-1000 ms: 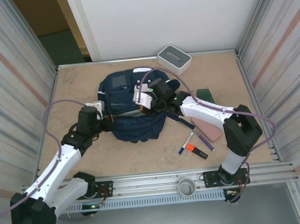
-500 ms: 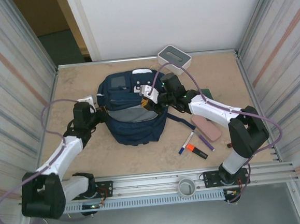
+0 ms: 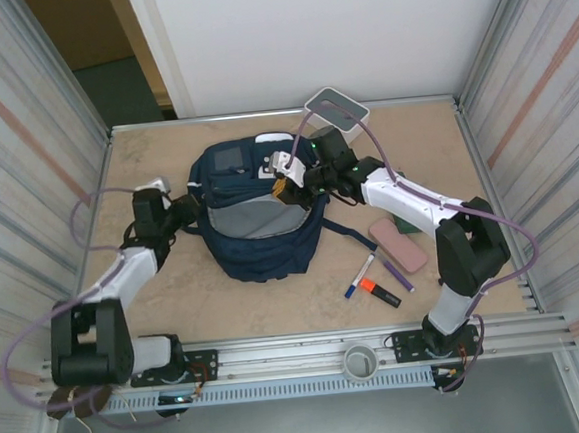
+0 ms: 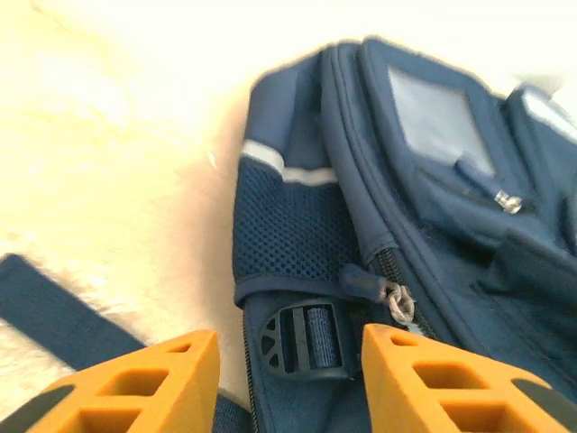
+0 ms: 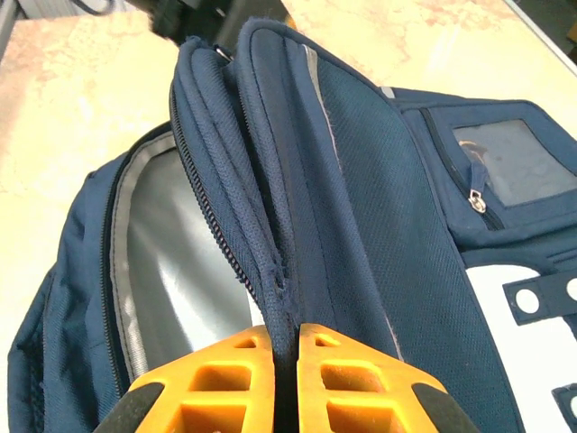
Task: Pack the student bag
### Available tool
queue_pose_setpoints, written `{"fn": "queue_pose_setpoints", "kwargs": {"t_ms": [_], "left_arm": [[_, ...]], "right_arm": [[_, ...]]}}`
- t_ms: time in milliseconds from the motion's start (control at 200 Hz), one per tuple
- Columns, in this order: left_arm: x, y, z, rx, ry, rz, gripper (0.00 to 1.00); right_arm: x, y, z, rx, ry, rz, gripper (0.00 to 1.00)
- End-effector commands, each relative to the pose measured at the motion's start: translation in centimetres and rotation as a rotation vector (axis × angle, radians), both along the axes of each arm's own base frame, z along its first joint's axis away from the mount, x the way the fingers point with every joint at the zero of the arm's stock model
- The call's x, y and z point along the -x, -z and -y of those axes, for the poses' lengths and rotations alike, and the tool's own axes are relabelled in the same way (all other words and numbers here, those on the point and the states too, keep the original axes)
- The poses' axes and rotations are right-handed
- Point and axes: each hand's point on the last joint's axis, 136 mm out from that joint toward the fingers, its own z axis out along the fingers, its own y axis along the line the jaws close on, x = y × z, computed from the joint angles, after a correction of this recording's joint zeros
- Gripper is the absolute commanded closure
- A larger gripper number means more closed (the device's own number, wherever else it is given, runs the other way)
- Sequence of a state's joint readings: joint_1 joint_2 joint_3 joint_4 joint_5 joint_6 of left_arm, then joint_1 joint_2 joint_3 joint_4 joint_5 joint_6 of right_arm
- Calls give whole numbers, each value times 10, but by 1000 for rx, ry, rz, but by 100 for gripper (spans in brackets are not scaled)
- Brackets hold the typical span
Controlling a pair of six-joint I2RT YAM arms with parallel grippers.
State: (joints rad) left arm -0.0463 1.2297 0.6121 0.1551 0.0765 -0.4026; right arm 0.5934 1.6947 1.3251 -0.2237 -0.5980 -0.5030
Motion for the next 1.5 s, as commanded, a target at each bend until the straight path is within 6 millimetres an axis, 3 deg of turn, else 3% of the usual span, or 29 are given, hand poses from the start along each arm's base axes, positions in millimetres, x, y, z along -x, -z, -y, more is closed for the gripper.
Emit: {"fn": "queue_pose_setpoints", "kwargs": {"t_ms": [0, 135, 235, 366, 646, 797, 882, 922, 1007, 1102, 1142, 1157, 1212, 1353, 1493], "left_arm": [[16, -48, 5, -42, 57, 149, 46], [40, -116, 49, -111, 318, 422, 35], [62, -140, 95, -247, 579, 597, 28], [69, -129, 127, -431, 795, 647, 25], [49, -104, 154, -610, 998, 589, 21], [29, -96, 165, -670, 1006, 544, 32], [25, -96, 171, -649, 1020, 523, 53], [23, -96, 172, -634, 1013, 512, 63], [22, -95, 169, -600, 983, 488, 74], [19, -95, 161, -563, 906, 447, 81], [18, -96, 159, -542, 878, 430, 84], [18, -97, 158, -533, 868, 425, 85], [18, -99, 156, -495, 838, 410, 89], [25, -103, 160, -401, 836, 397, 99], [31, -104, 164, -321, 840, 378, 100]], "right_arm": [[-4, -15, 3, 8, 5, 2, 100], [-10, -21, 3, 35, 18, 5, 100], [-15, -26, 2, 42, 31, 2, 100], [-16, -34, -1, 24, 24, -26, 100], [-13, -41, -3, 4, 10, -71, 100], [-10, -42, -4, -8, 10, -103, 99], [-12, -40, 0, -8, 41, -130, 95], [-16, -39, 4, -9, 78, -150, 90], [-25, -39, 17, -21, 184, -219, 75], [-35, -37, 46, -23, 365, -284, 57], [-38, -33, 64, -15, 465, -303, 50], [-37, -31, 70, -14, 494, -315, 43], [-37, -20, 100, 1, 629, -343, 36], [-37, 17, 205, 28, 1038, -404, 26], [-33, 51, 302, 58, 1365, -488, 14]]}}
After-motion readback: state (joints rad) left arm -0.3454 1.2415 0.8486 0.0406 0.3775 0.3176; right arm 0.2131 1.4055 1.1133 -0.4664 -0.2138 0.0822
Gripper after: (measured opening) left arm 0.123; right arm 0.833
